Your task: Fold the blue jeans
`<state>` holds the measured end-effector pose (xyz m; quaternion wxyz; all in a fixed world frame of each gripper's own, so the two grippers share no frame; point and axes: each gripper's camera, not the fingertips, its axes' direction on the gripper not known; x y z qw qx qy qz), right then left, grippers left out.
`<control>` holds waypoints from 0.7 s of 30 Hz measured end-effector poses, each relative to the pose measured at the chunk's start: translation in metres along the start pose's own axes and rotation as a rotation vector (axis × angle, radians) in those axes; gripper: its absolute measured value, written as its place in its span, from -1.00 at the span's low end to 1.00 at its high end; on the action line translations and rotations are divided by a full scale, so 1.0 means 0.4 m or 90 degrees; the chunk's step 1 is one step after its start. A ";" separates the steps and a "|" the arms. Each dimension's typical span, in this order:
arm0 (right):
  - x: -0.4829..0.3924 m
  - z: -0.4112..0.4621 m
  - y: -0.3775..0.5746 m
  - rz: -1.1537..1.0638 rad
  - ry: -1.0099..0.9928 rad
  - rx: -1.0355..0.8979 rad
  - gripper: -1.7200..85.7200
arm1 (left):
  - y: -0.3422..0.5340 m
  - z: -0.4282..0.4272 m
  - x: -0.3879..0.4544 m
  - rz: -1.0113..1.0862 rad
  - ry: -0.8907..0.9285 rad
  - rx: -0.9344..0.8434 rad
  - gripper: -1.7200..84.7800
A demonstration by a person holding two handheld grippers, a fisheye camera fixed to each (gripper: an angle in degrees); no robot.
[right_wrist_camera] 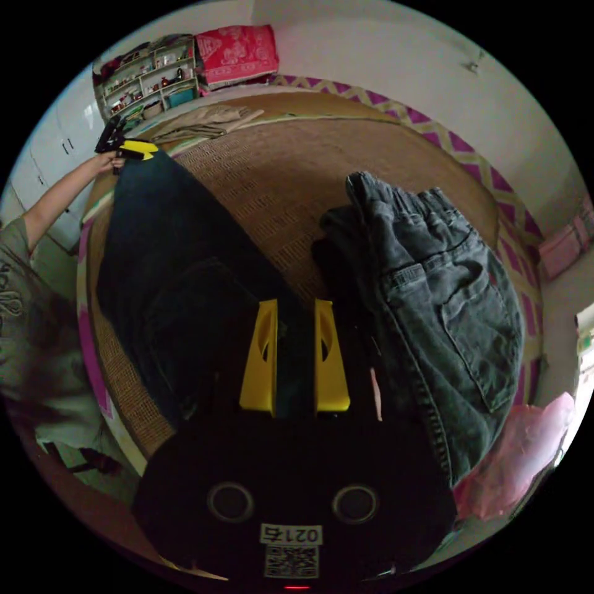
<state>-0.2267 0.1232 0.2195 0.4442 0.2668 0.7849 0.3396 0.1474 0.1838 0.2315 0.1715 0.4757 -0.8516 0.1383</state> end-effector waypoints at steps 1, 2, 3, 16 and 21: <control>0.019 0.013 -0.007 -0.005 -0.044 -0.018 -0.77 | -0.013 0.011 -0.006 0.021 0.006 -0.021 -0.71; 0.030 0.026 -0.011 -0.010 -0.079 -0.042 -0.78 | -0.023 0.020 -0.014 0.036 0.015 -0.042 -0.70; 0.031 0.027 -0.012 -0.012 -0.083 -0.044 -0.80 | -0.025 0.023 -0.017 0.045 0.018 -0.048 -0.70; -0.138 -0.165 0.050 -0.104 -0.006 0.046 -0.98 | 0.093 -0.125 -0.018 0.116 -0.019 0.048 -0.98; -0.305 -0.384 0.190 -0.138 0.009 0.174 -0.98 | 0.270 -0.378 0.064 0.148 -0.018 0.188 -0.98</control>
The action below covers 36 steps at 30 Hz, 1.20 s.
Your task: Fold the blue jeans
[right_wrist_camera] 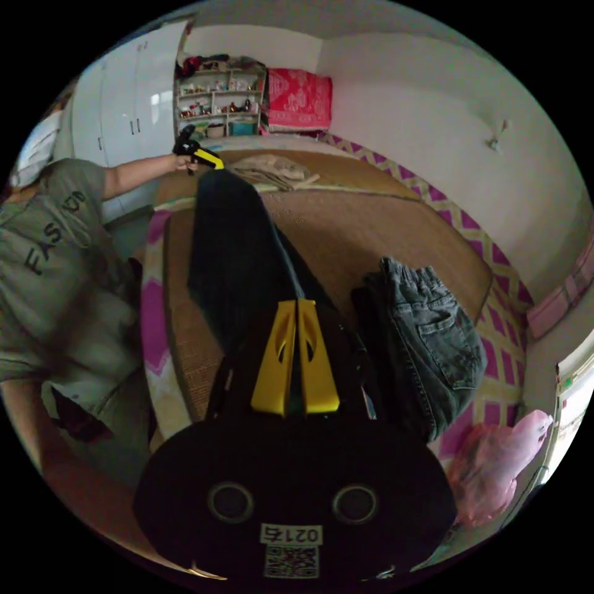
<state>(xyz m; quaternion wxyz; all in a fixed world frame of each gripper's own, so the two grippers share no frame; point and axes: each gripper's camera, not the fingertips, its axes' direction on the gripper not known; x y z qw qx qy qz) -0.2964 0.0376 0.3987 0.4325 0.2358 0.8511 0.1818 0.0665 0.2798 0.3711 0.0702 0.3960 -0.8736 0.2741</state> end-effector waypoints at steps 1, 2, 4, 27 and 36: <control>-0.064 -0.070 0.027 -0.011 0.003 0.033 -0.98 | 0.034 -0.083 0.034 0.001 0.002 0.034 -0.98; -0.130 -0.129 0.058 -0.018 0.004 0.057 -0.98 | 0.073 -0.163 0.071 0.002 0.011 0.063 -0.98; -0.237 -0.194 0.110 -0.033 -0.007 0.077 -0.98 | 0.139 -0.261 0.132 0.003 0.043 0.090 -0.98; -0.556 -0.054 0.263 0.108 -0.052 -0.016 -0.95 | 0.529 -0.425 0.231 -0.386 -0.104 0.021 -0.98; -0.567 0.135 0.244 0.217 0.157 -0.128 -0.97 | 0.605 -0.387 0.198 -0.440 -0.164 -0.008 -0.98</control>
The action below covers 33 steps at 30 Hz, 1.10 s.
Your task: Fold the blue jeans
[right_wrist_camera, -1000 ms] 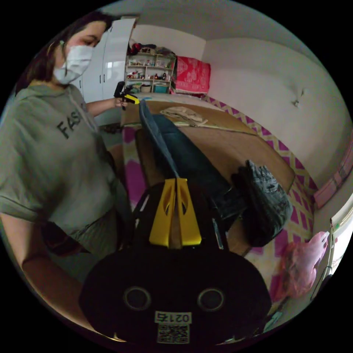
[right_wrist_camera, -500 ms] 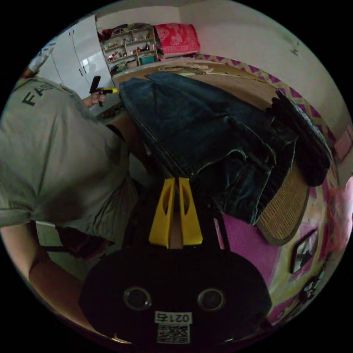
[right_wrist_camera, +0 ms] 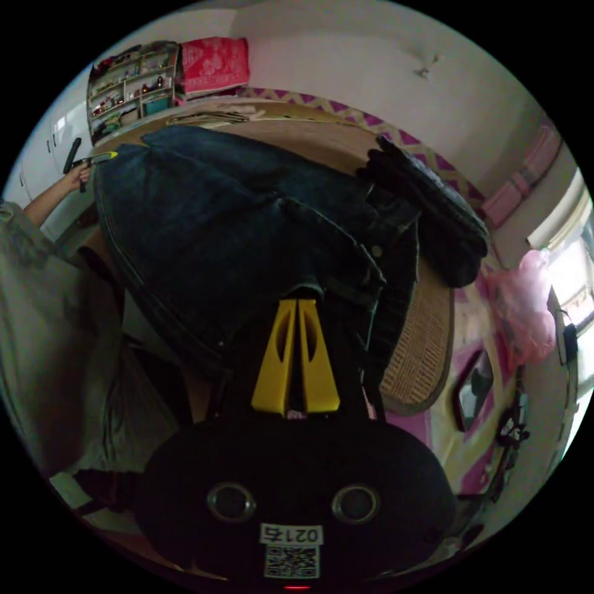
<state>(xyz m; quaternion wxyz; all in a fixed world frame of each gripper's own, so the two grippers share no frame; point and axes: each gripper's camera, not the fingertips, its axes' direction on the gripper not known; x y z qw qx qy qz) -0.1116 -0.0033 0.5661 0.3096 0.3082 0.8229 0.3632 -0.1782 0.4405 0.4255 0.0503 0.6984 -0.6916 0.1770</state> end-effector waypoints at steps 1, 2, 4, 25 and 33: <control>-0.021 -0.001 0.013 0.017 0.025 0.020 -0.97 | 0.005 -0.007 0.004 0.004 -0.006 0.001 -0.98; -0.033 -0.002 0.027 0.043 0.036 0.040 -0.97 | 0.012 -0.014 0.007 0.005 -0.008 0.004 -0.98; -0.036 -0.004 0.047 0.093 0.031 0.069 -0.97 | 0.023 -0.025 0.007 0.002 -0.006 0.012 -0.98; -0.165 -0.013 0.118 0.233 0.173 0.177 -0.98 | 0.079 -0.108 0.165 0.103 -0.220 -0.020 -0.98; -0.131 -0.108 0.147 0.308 0.230 0.180 -0.97 | 0.068 -0.165 0.138 0.063 -0.214 -0.043 -0.98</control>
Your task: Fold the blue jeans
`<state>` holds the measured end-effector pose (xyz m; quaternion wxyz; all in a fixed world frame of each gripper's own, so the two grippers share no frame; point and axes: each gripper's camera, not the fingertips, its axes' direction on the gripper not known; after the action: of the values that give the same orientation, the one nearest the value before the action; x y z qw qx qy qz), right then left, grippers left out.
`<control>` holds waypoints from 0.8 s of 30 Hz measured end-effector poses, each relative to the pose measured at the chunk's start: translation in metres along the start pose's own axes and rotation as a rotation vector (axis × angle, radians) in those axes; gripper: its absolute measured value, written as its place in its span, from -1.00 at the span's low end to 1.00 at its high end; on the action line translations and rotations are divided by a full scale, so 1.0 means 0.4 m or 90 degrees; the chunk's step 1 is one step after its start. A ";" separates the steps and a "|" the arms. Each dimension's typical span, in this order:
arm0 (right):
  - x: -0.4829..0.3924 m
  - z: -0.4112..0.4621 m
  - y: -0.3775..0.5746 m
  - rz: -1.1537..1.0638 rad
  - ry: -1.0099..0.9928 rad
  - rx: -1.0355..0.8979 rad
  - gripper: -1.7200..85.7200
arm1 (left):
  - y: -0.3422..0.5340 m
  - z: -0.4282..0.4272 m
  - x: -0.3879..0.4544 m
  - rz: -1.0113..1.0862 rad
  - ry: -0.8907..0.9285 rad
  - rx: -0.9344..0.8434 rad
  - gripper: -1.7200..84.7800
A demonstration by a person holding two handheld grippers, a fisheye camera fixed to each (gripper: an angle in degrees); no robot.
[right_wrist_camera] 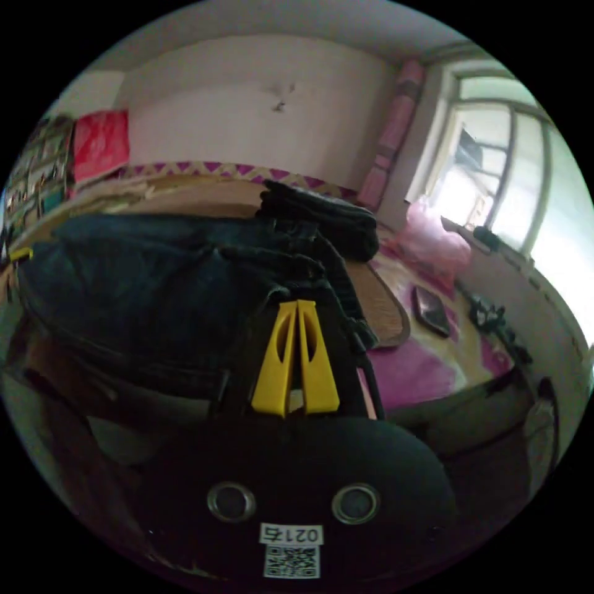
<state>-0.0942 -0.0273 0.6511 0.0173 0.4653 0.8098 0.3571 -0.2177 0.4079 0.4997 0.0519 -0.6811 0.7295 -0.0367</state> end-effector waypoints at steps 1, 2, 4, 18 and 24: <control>0.036 -0.027 0.001 0.043 -0.023 0.012 -0.97 | -0.003 -0.018 -0.020 -0.034 0.024 -0.015 -0.98; 0.061 -0.049 0.002 0.065 -0.044 0.015 -0.97 | 0.001 -0.049 -0.040 -0.078 0.058 -0.002 -0.98; 0.092 -0.074 0.008 0.093 -0.054 0.010 -0.96 | 0.016 -0.098 -0.066 -0.132 0.115 0.028 -0.98; 0.361 -0.028 0.106 0.415 -0.153 -0.074 -0.76 | 0.145 -0.183 -0.247 -0.377 0.112 -0.005 -0.83; 0.458 0.000 0.102 0.475 -0.230 -0.070 -0.78 | 0.146 -0.163 -0.321 -0.440 0.180 -0.007 -0.81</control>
<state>-0.1679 0.1258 0.7309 0.0530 0.7805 0.5492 0.2939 -0.2751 0.5389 0.5606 -0.0685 -0.8756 0.4566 -0.1422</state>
